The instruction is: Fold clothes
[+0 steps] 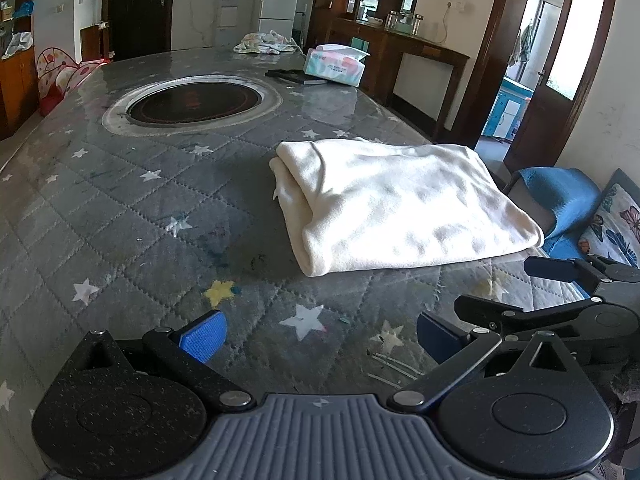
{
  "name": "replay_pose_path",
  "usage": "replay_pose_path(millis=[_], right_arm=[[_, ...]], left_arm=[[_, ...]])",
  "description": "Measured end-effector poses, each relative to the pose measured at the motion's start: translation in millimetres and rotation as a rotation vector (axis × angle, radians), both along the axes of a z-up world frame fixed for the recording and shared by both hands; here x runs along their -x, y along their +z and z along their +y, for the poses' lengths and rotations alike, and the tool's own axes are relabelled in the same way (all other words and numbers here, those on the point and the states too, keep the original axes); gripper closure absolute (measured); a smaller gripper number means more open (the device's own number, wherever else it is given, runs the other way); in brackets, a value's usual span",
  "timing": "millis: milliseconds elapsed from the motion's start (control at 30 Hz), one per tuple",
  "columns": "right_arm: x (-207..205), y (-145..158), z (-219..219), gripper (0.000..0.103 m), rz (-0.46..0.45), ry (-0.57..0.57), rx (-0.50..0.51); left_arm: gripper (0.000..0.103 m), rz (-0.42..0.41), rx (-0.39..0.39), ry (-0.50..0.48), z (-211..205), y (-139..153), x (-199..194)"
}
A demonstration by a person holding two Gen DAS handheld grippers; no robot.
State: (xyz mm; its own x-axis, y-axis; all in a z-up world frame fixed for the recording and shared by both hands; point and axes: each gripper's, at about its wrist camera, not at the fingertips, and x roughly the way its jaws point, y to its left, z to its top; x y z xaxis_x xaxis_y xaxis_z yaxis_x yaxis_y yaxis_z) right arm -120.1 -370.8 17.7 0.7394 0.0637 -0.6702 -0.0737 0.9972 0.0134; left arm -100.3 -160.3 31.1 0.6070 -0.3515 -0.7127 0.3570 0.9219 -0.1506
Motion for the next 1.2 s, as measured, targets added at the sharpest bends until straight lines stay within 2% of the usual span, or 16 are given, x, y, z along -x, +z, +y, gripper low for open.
replay_pose_path(millis=[1200], right_arm=[[18,9,-3,0.0,-0.017,-0.033,-0.027]], left_arm=[[0.0,-0.018,-0.017,-0.005,-10,3,14]])
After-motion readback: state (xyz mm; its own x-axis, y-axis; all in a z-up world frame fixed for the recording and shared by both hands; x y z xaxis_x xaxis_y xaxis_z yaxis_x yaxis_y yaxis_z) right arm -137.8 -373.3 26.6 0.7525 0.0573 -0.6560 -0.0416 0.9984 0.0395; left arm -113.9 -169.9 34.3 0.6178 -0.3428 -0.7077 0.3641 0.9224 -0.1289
